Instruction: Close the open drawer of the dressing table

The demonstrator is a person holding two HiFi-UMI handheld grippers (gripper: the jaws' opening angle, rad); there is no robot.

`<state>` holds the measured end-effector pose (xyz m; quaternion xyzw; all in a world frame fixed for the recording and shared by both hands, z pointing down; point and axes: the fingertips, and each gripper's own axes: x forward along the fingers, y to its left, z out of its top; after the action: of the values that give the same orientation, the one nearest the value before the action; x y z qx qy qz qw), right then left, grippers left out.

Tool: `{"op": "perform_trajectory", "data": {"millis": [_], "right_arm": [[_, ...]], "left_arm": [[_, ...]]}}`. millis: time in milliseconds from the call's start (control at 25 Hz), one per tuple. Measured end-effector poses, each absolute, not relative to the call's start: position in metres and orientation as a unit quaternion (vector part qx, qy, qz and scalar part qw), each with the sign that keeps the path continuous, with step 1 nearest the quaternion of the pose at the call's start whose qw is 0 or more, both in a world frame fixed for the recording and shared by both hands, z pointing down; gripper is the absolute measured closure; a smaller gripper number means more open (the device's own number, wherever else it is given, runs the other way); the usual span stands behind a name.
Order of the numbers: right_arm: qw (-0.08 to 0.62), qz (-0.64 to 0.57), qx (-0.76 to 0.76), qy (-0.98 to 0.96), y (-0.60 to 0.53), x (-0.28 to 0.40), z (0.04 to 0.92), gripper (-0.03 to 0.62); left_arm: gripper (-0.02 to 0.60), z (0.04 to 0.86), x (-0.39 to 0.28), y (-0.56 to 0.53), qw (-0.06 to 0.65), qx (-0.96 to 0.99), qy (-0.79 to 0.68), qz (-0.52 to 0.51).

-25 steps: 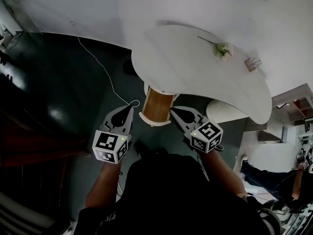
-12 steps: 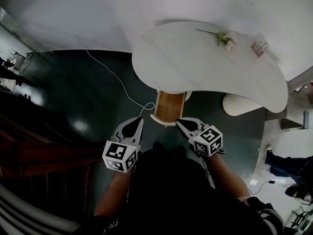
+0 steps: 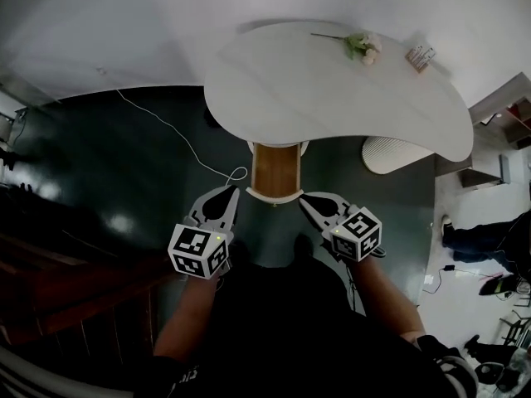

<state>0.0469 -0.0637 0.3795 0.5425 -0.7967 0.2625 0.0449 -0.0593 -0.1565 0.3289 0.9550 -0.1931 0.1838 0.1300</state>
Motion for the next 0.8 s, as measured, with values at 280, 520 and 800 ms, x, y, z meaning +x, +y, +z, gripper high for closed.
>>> {"op": "perform_trajectory", "data": {"millis": [280,520,800], "right_arm": [[0.041,0.282,0.605,-0.743,-0.105,-0.011,0.379,0.588],[0.053,0.320,0.652,-0.686,-0.100,-0.042,0.406,0.536],[0.072,0.358,0.648,-0.668,-0.101,-0.052,0.465,0.548]], "left_arm": [[0.578,0.350,-0.111,-0.202,0.138,0.959,-0.127,0.211],[0.578,0.393,-0.138,-0.206,0.184,0.949,-0.082,0.241],[0.578,0.446,-0.122,-0.203,0.201,0.944,-0.042,0.256]]}}
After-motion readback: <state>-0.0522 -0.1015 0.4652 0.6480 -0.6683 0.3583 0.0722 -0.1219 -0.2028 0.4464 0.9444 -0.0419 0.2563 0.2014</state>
